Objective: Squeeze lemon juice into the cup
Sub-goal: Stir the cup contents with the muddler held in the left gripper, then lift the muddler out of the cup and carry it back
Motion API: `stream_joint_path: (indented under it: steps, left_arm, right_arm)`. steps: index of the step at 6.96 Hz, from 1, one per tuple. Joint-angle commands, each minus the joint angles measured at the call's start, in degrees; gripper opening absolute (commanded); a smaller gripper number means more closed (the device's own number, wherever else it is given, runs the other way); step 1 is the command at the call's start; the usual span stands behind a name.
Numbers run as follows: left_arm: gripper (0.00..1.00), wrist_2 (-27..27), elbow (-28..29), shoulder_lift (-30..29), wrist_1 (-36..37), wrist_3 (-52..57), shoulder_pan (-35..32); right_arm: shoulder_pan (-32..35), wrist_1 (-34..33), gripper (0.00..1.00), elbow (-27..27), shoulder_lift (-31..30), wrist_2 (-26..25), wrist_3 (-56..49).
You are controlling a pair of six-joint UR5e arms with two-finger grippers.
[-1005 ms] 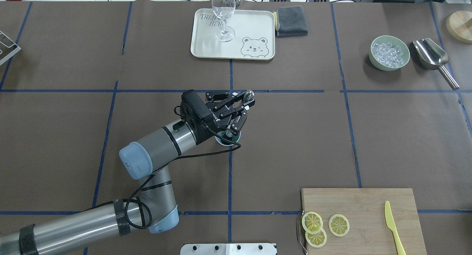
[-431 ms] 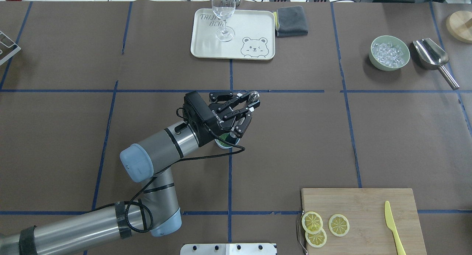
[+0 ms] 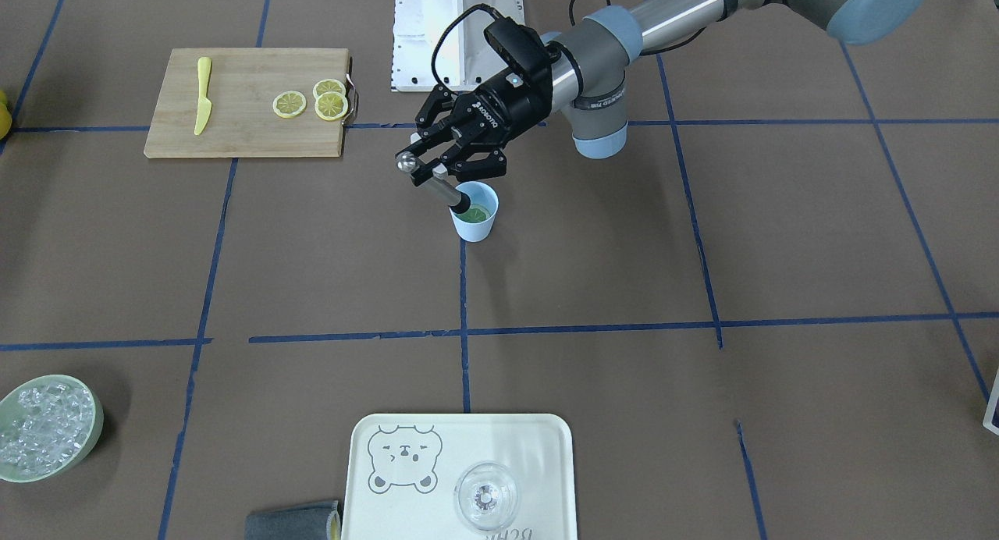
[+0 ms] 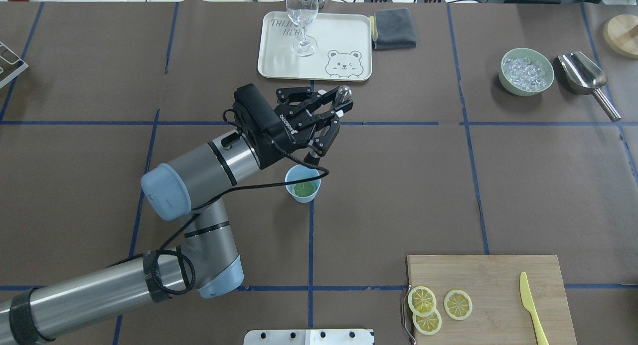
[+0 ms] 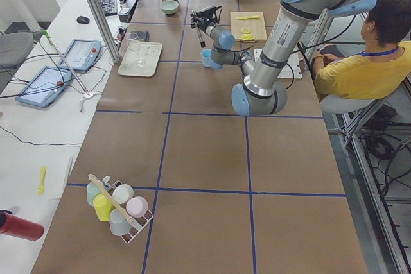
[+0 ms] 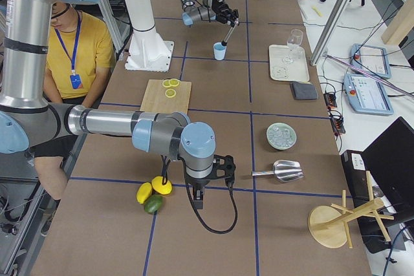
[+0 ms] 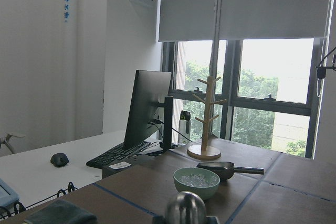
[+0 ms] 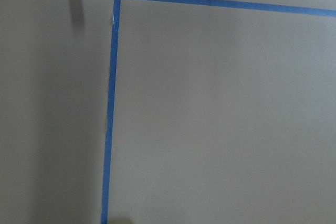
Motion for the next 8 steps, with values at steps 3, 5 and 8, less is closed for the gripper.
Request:
stream_joint_path:
  steps: [3, 5, 8]
  left_arm:
    - [0.00, -10.13, -16.94, 0.87, 46.20, -7.50, -6.54]
    - [0.00, -10.16, -19.06, 2.44, 67.13, -7.95, -8.38]
    - [0.00, -10.94, -20.04, 15.43, 70.22, -14.72, -11.29]
  right_arm:
    - [0.01, 0.00, 1.00, -0.01, -0.17, 0.00, 0.00]
    - [0.01, 0.00, 1.00, -0.01, -0.26, 0.00, -0.09]
    - [0.36, 0.09, 1.00, -1.14, 0.01, 0.00, -0.09]
